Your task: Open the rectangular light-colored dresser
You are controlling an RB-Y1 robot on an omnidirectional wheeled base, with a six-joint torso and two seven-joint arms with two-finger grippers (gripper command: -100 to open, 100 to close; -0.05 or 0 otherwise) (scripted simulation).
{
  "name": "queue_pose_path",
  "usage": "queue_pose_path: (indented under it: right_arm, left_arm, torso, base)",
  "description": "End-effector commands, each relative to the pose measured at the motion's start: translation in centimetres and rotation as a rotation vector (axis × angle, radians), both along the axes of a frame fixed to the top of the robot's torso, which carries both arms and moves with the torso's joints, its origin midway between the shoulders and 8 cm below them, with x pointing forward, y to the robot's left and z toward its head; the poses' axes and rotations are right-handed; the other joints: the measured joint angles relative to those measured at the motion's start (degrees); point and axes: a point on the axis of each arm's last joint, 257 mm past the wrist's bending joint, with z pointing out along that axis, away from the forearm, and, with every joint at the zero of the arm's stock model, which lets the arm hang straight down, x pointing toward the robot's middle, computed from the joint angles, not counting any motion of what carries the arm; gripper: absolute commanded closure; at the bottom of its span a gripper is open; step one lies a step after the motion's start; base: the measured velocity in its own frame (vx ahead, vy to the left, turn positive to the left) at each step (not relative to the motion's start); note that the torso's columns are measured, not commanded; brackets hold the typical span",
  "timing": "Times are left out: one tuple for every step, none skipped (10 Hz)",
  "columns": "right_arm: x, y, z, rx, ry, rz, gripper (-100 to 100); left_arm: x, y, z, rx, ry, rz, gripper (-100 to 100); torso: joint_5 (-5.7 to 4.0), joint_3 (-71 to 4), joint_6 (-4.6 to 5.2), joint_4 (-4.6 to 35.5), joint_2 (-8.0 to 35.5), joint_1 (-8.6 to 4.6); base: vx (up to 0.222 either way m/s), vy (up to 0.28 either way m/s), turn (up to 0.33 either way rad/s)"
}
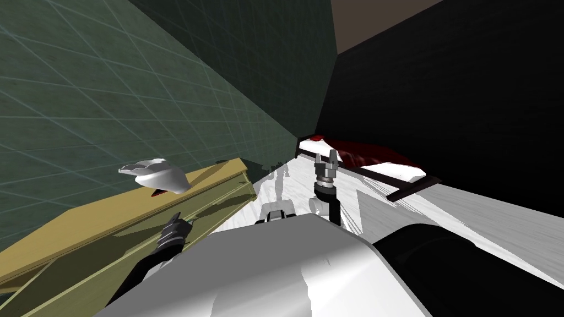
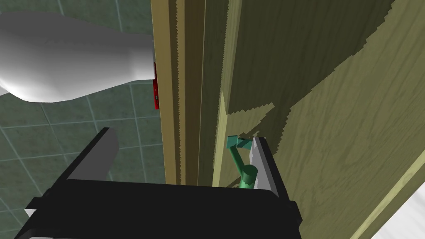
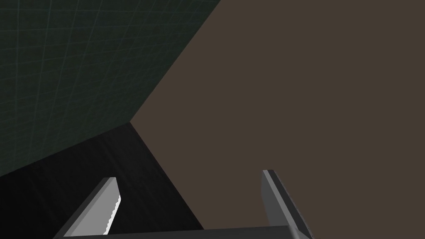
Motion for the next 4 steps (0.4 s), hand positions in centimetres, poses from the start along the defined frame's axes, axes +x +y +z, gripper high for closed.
queue_pose_path:
  right_arm:
    - [0.00,0.00,0.00,0.000,0.000,0.000,0]
    - [0.00,0.00,0.00,0.000,0.000,0.000,0]
    - [0.00,0.00,0.00,0.000,0.000,0.000,0]
    - [0.00,0.00,0.00,0.000,0.000,0.000,0]
  left_arm:
    - [-0.07,-0.03,-0.15,-0.003,0.003,0.001,0]
    - [-0.12,-0.06,-0.26,-0.004,0.005,0.001,0]
    - [-0.16,-0.07,-0.34,-0.006,0.006,0.001,0]
    - [-0.19,-0.08,-0.40,-0.007,0.007,0.002,0]
  torso:
    - [0.05,0.0,0.00,0.0,0.0,0.06]
    - [0.09,0.0,0.01,0.0,-0.1,0.10]
    - [0.13,0.0,0.01,-0.1,-0.1,0.13]
    - [0.15,0.0,0.01,-0.1,-0.1,0.16]
  base:
    - [0.000,0.000,0.000]
    - [0.000,0.000,0.000]
    - [0.000,0.000,0.000]
    - [0.000,0.000,0.000]
